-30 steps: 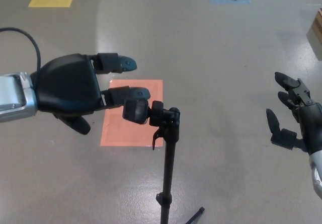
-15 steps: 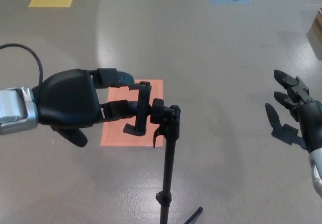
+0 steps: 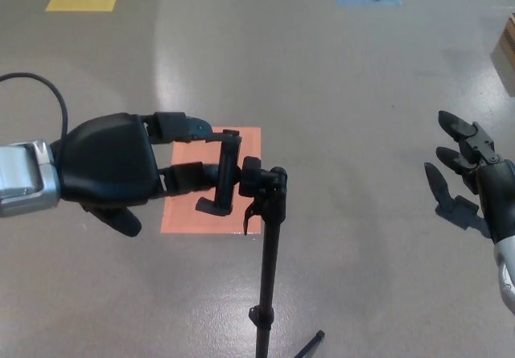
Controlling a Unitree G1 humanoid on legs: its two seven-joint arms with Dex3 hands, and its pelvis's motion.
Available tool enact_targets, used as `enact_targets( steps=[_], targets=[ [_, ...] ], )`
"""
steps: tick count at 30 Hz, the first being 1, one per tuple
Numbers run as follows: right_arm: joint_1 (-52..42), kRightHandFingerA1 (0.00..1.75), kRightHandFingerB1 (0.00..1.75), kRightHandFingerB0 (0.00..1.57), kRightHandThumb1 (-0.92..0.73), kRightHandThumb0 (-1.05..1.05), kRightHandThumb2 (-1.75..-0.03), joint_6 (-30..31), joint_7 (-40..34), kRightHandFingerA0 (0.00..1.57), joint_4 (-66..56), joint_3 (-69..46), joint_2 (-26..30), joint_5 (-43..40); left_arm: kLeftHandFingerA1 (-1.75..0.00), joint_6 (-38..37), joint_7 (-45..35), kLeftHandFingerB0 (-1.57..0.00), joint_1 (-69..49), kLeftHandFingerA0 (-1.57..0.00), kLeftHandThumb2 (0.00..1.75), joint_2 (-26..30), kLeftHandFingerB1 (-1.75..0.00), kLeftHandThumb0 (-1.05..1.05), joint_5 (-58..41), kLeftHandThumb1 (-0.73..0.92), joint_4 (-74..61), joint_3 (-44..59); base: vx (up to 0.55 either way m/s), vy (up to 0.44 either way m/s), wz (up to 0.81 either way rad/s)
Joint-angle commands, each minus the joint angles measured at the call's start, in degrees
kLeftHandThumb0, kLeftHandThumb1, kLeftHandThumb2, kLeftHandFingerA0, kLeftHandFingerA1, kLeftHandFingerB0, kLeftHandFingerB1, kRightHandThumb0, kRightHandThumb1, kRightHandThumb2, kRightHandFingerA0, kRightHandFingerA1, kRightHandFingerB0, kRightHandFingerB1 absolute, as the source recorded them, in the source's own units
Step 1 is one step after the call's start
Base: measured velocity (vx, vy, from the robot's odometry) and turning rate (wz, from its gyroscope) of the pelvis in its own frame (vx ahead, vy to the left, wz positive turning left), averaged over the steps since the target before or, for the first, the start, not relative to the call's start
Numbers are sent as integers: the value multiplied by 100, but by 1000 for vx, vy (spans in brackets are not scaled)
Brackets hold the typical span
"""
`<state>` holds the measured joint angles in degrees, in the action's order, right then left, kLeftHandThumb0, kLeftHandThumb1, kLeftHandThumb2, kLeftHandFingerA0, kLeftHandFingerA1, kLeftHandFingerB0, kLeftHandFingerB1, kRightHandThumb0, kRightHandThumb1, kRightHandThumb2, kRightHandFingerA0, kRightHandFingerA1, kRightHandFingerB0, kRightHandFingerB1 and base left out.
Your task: The robot uses its left hand to grab the top of a phone stand kept on the floor and tilt it upwards to adjust its angle
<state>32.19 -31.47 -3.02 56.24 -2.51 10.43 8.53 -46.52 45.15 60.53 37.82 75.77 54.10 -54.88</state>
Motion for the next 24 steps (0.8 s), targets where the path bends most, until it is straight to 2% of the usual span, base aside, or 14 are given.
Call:
enact_targets(
  steps=[1, 2, 3, 4, 5, 8, 9, 12, 17, 18, 19, 20, 21, 24],
  targets=[
    [-36, 33, 27, 15, -86, -64, -65, 9, -89, 25, 10, 7, 91, 9, -23, 155, -969, 0, 343, -5, 100, -40, -16, -84, -575, 60, 554, 481, 0, 0, 0],
    [-44, 33, 27, 15, -85, -64, -65, 2, -71, 25, 14, -8, 84, -17, -19, 216, -1125, -8, 440, -10, 100, -56, -9, -94, -660, 65, 722, 593, 0, 0, 0],
    [-46, 33, 27, 14, -86, -64, -65, 0, -45, 24, 16, -16, 81, -38, -19, 294, -1283, 0, 504, -1, 101, -59, -15, -84, -702, 61, 798, 651, 0, 0, 0],
    [-47, 33, 27, 14, -86, -64, -65, -1, -28, 24, 18, -21, 79, -52, -19, 346, -1398, 0, 548, -1, 101, -64, -15, -84, -728, 61, 851, 693, 0, 0, 0],
    [-56, 33, 27, 14, -85, -64, -65, -6, -18, 24, 13, -20, 77, -55, -22, 402, -1563, -8, 622, -9, 99, -69, -11, -91, -792, 64, 954, 789, 0, 0, 0],
    [-68, 33, 27, 15, -85, -64, -65, -5, -38, 25, 8, -14, 75, -41, -20, 460, -1971, -3, 753, -5, 90, -103, -14, -85, -1010, 60, 1215, 1008, 0, 0, 0],
    [-74, 33, 28, 15, -85, -64, -65, -5, -51, 25, 3, -7, 76, -29, -23, 500, -2087, -8, 779, -10, 95, -113, -12, -88, -1097, 61, 1323, 1090, 0, 0, 0],
    [-88, 33, 28, 15, -85, -65, -65, -6, -49, 25, -27, 7, 80, -12, -35, 658, -2426, -2, 863, -9, 95, -126, -18, -82, -1295, 57, 1654, 1325, 0, 0, 0],
    [-81, 33, 27, 15, -85, -65, -65, 12, -13, 24, -40, -4, 74, -42, -40, 925, -2517, 0, 887, -10, 95, -153, -20, -81, -1287, 56, 1879, 1459, 0, 0, 0],
    [-78, 33, 27, 15, -85, -65, -65, 18, -20, 24, -44, 1, 72, -36, -28, 954, -2568, -4, 891, -16, 62, -148, -22, -80, -1312, 69, 1913, 1498, 0, 0, 0],
    [-74, 33, 27, 15, -85, -65, -65, 16, -30, 24, -48, 4, 75, -28, -33, 1023, -2683, -7, 867, -10, 75, -133, -20, -84, -1402, 58, 1987, 1603, 0, 0, 0],
    [-73, 33, 27, 15, -85, -65, -65, 11, -32, 24, -48, 3, 79, -27, -33, 1065, -2739, -7, 847, -10, 75, -125, -20, -84, -1454, 58, 2026, 1658, 0, 0, 0],
    [-79, 33, 28, 15, -85, -65, -65, -3, -29, 25, -52, -3, 86, -33, -37, 1121, -2806, -6, 788, -10, 86, -112, -23, -83, -1559, 57, 2074, 1778, 0, 0, 0],
    [-118, 33, 27, 15, -85, -64, -65, -10, -18, 25, -84, -8, 89, -42, -37, 1061, -2995, -5, 578, -8, 85, -58, -24, -82, -2007, 56, 2117, 2200, 0, 0, 0]
  ],
)
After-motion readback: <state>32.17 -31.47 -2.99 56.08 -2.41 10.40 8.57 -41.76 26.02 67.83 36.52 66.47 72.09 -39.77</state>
